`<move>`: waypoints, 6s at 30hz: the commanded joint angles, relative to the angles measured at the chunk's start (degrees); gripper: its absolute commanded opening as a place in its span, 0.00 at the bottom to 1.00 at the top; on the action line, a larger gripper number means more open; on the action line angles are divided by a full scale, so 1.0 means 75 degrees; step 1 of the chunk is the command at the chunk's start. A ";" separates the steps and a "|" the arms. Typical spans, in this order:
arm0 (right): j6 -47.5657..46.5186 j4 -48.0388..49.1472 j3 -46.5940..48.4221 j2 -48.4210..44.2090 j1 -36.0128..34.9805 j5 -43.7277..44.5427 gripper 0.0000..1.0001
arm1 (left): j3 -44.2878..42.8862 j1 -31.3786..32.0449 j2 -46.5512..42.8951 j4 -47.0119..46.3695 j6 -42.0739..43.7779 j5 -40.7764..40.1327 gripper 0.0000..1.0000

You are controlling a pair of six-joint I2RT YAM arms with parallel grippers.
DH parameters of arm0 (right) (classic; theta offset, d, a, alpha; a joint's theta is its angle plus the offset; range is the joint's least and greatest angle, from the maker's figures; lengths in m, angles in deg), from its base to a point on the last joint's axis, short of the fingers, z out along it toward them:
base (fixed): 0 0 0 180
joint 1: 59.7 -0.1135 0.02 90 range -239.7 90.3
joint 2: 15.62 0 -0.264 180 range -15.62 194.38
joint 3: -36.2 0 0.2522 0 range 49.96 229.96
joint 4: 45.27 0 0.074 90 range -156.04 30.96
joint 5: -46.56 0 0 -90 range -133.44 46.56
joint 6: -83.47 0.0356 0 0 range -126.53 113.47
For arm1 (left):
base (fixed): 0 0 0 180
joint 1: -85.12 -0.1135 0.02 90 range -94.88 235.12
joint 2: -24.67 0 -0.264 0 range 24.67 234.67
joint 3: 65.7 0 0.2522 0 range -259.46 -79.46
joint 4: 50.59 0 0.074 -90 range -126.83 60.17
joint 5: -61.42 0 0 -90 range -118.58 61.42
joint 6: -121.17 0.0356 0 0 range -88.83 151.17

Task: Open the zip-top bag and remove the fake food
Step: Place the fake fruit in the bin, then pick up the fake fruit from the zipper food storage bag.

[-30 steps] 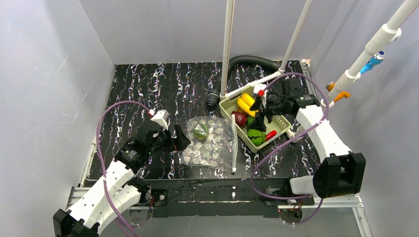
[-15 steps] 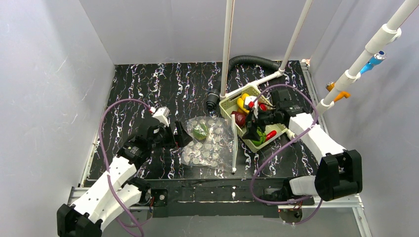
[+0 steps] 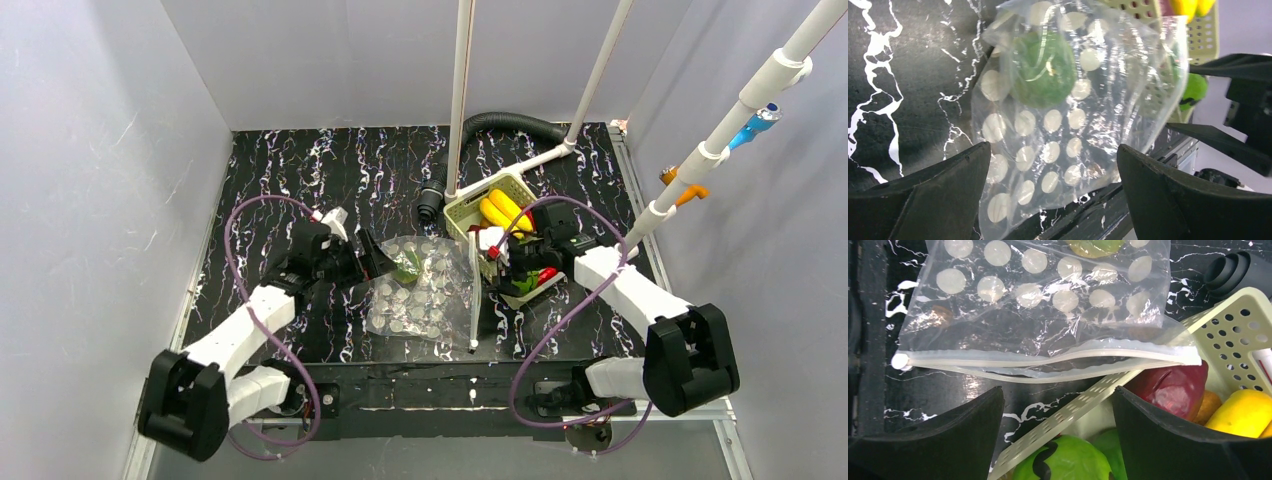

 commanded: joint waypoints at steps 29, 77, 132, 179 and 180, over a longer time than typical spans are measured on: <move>-0.0333 0.1069 0.0028 0.0910 -0.1316 0.1234 0.73 | -0.1583 -0.0124 0.3984 -0.1456 0.0389 0.0540 0.60; 0.0192 0.1001 0.0392 0.1577 -0.2185 0.1780 0.74 | -0.0555 0.0729 0.4319 -0.2779 -0.0727 0.1355 0.04; 0.0885 0.0793 0.0939 0.2851 -0.3513 0.2715 0.72 | -0.0569 0.2090 0.4713 -0.3162 -0.1077 0.1558 0.13; 0.0663 -0.0621 0.1066 0.0695 -0.1407 -0.0533 0.18 | -0.0504 0.0148 0.1610 0.1924 0.1181 -0.0992 0.00; 0.0661 -0.0606 0.1067 0.0663 -0.1349 -0.0506 0.18 | -0.0537 0.0145 0.1556 0.1988 0.1201 -0.1078 0.00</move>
